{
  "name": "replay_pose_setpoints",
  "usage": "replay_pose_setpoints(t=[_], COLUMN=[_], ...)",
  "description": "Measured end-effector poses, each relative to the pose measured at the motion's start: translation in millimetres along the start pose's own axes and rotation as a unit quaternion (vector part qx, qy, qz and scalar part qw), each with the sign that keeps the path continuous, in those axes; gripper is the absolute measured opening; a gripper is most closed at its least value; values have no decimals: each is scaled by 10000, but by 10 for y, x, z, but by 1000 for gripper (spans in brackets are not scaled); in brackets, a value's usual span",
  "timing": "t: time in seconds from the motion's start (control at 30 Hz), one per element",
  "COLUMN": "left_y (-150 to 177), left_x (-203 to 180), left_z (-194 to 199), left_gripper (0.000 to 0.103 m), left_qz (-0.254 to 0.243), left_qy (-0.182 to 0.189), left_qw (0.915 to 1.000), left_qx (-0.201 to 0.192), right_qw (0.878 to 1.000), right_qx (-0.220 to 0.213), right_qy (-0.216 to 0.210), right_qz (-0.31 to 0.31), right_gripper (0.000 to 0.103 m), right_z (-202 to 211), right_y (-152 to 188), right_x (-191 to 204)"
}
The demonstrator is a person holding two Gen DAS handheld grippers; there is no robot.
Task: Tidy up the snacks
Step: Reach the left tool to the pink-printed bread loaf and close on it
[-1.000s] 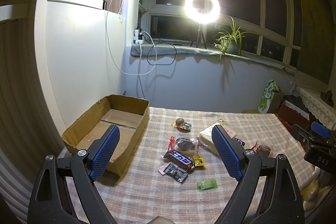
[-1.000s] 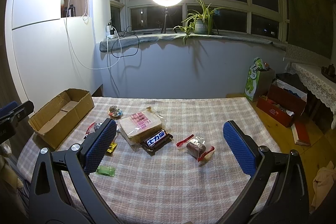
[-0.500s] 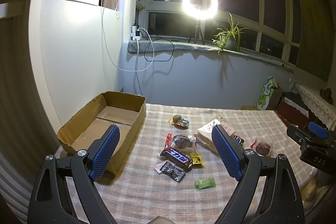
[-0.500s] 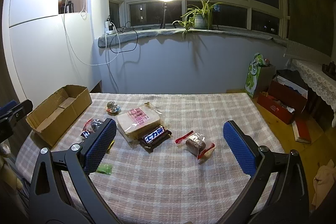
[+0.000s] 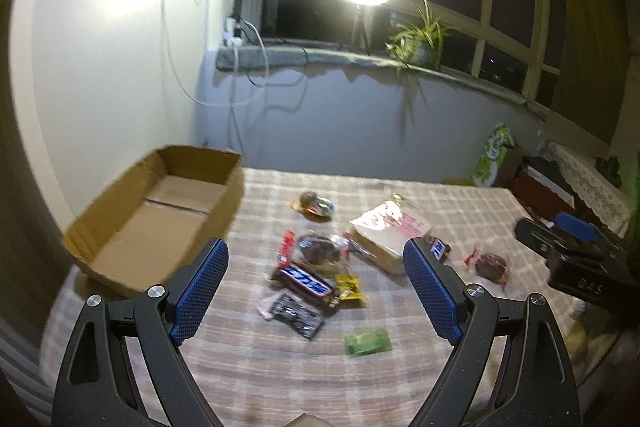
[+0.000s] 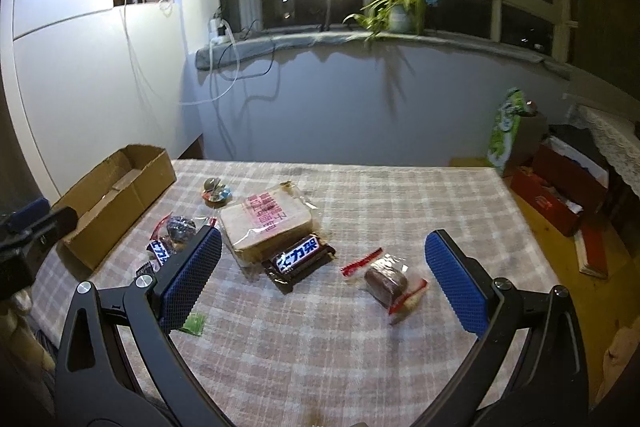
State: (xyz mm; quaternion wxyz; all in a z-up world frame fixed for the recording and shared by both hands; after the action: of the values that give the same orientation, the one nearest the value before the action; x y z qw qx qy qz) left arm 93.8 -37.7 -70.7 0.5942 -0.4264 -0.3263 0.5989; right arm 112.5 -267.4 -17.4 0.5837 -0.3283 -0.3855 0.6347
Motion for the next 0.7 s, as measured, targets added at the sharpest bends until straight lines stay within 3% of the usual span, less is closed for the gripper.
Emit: replay_pose_setpoints(t=[0.27,0.43,0.7], left_y=[177,283,419], left_x=[-256,-395,-564], left_z=[-362,-638,-1015], left_gripper=[88,86,79], left_qz=[170,352,775], left_qy=[597,927,1413], left_qw=[9967,9912,9761], left_qx=[529,882,1461], right_qw=[9921,9725,9527], right_qx=[670,1433,2075], right_qy=[-1060,-1792,-2147], right_qz=[-27,-397,-559], right_gripper=[103,103,103], right_z=[-566,-1005,-1548], right_y=[-33,-9,60], right_x=[70,47,108])
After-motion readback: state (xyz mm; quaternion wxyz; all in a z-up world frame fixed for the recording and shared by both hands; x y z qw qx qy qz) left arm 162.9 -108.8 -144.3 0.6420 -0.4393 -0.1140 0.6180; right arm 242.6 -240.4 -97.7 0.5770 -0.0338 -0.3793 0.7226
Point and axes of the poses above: each gripper's, at about its wrist camera, not at the fingertips, and z roughly against the way its jaws point, x to its left, y to its underside, the point moved 7 cm from there along -z, roughly the way its jaws point, and after that the axes turned 7 degrees about -x, right-handed, at the moved point
